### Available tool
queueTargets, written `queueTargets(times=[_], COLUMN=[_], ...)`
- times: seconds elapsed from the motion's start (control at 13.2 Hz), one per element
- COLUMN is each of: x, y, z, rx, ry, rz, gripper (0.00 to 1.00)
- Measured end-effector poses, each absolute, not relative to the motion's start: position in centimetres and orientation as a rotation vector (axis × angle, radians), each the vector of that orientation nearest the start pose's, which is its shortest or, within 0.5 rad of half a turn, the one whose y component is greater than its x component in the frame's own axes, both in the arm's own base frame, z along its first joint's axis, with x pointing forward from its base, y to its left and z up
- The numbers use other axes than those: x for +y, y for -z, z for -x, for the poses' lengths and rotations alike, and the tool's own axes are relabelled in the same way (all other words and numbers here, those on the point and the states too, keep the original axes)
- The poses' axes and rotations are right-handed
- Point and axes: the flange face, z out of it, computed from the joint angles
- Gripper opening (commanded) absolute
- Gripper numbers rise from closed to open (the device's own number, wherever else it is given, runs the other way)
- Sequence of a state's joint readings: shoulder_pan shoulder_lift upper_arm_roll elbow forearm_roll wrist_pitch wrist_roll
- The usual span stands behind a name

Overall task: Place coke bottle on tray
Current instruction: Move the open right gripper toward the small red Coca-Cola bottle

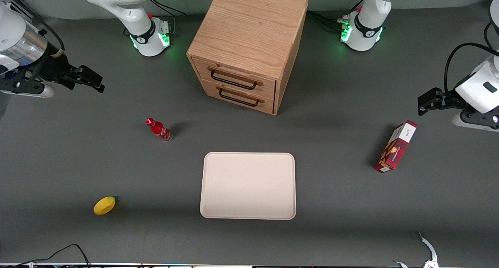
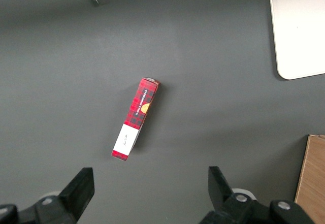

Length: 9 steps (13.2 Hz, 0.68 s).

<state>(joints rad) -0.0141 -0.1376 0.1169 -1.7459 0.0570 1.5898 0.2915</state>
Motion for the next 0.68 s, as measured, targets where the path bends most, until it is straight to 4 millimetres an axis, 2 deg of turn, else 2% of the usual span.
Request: queueTargets(times=[0.23,0.38,0.53,0.68], x=[6.0,6.5,8.5,11.1], y=[-61.9,-60.6,-57.1,-51.1], z=[-50.8,-50.9,-51.3,-51.5], rx=[0.301,0.289,0.256,0.215], ry=[-0.060,-0.123,-0.164,-0.133], rz=[3.091,3.097,3.108,3.114], gripper=[1.00,1.00,1.00,1.00])
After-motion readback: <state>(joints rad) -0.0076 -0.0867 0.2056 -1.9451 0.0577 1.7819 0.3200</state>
